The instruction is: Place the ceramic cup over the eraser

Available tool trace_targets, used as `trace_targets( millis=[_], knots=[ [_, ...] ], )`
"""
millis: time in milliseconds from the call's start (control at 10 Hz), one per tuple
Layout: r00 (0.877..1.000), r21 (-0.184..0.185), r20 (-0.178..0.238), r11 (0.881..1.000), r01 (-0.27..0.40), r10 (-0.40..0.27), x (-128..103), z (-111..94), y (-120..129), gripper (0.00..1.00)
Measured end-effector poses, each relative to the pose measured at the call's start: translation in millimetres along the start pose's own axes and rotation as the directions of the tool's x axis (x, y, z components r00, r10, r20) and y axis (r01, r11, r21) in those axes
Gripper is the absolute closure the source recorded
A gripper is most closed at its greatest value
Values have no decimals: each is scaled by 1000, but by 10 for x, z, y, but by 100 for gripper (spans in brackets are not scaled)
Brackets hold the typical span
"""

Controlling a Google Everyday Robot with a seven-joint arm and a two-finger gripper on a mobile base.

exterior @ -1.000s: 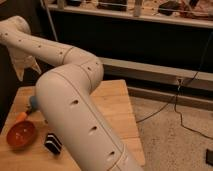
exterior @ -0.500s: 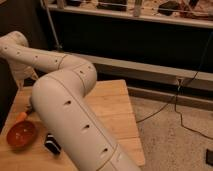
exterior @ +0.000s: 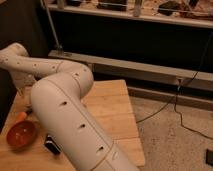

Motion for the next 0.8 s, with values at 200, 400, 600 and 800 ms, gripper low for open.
trace_targets(
  millis=[200, 400, 600, 800],
  knots=[
    [1000, 35, -8, 999, 17, -17, -8, 179, -14, 35],
    [1000, 60, -14, 998, 17, -16, -35, 308, -20, 35],
    [1000, 68, -23, 998, 15, -13, -66, 406, 10, 35],
    [999, 58, -37, 998, 13, -10, -71, 485, 55, 35]
  ],
)
